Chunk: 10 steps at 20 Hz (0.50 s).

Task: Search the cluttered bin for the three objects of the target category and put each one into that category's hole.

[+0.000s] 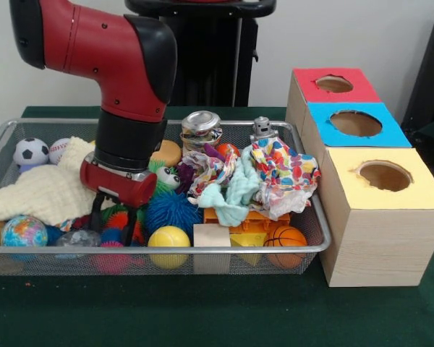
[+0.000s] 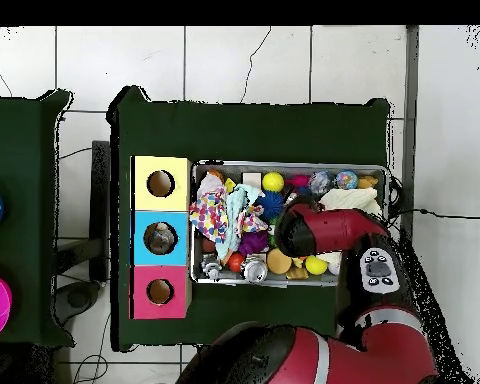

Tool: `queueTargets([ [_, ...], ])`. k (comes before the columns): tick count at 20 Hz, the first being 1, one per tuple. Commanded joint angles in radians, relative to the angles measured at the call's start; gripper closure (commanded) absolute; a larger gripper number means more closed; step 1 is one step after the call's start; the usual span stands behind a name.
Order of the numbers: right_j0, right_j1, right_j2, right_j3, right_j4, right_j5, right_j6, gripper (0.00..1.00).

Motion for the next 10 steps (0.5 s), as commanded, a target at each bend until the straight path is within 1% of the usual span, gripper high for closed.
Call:
queueTargets([
  [1, -0.003, -0.039, 0.014, 0.017, 0.044, 0.088, 0.036, 0.00],
  [4, 0.000, -0.065, 0.016, 0.015, 0.053, 0.117, 0.024, 0.00],
  [7, 0.003, -0.061, 0.023, 0.003, 0.057, 0.123, 0.018, 0.00],
  [10, 0.008, -0.068, 0.016, 0.008, 0.058, 0.118, 0.022, 0.00],
])
